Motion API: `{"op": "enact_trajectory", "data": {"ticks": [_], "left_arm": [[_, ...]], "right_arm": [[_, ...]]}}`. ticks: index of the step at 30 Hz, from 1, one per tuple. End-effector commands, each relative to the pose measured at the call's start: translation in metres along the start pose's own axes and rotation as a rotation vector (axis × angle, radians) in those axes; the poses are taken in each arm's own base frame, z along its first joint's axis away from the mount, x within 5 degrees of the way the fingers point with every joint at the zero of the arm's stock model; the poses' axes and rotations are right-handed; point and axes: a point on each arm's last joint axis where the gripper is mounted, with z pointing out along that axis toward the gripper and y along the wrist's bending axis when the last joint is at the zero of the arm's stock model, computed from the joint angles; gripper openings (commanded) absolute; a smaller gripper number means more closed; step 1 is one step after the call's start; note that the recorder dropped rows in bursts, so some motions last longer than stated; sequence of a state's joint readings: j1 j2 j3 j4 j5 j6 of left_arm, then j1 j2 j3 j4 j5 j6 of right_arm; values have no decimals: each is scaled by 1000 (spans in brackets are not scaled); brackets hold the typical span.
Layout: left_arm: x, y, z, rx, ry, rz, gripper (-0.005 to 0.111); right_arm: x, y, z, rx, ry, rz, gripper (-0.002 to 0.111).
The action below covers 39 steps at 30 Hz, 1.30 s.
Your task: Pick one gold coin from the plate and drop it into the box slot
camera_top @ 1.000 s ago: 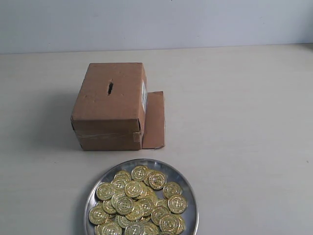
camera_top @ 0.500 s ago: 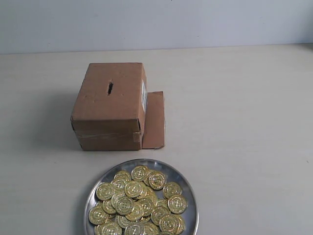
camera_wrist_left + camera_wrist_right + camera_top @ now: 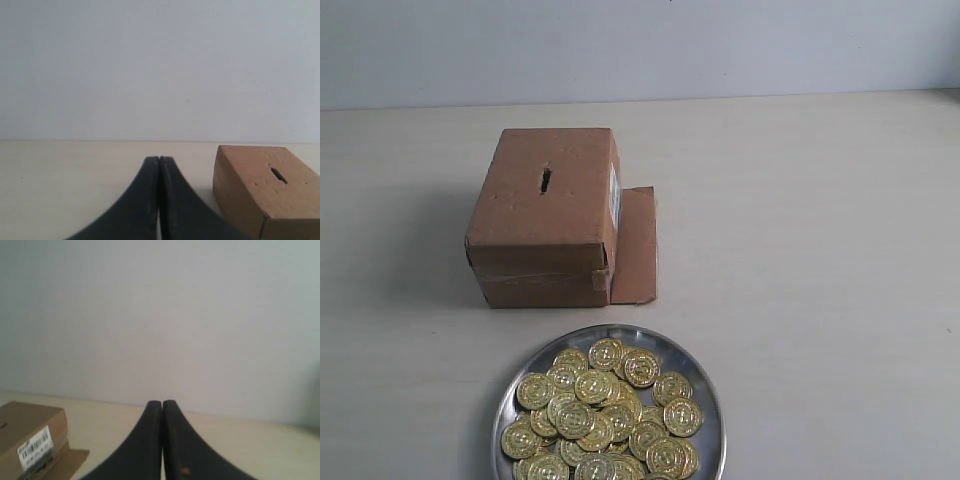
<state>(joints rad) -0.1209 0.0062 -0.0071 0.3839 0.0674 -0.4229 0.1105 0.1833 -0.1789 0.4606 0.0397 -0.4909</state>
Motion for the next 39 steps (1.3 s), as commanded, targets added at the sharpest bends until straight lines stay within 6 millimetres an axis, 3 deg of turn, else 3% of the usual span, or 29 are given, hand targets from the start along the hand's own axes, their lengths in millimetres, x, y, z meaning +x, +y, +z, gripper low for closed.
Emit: {"op": "enact_trajectory", "data": {"ticks": [1, 3, 8, 22, 25, 31, 34, 39], "left_arm": [[2, 0, 0, -6, -1, -4, 0], [2, 0, 0, -6, -1, -4, 0], [6, 2, 0, -25, 40, -4, 0], [7, 3, 0, -39, 54, -4, 0], [10, 3, -1, -47, 81, -84, 0], [18, 4, -2, -70, 173, -183, 0], [24, 5, -3, -100, 231, -242, 0], [28, 8, -5, -170, 265, -258, 0]], "right_arm": [[38, 1, -6, 6, 48, 8, 0], [51, 1, -9, 6, 55, -10, 0], [55, 3, -14, -15, 64, -180, 0], [56, 3, -15, -19, 72, -168, 0], [56, 3, -15, -22, 78, -164, 0], [61, 1, -15, -17, 128, -395, 0], [70, 1, -17, -39, 227, -440, 0], [69, 1, -17, -38, 225, -440, 0]]}}
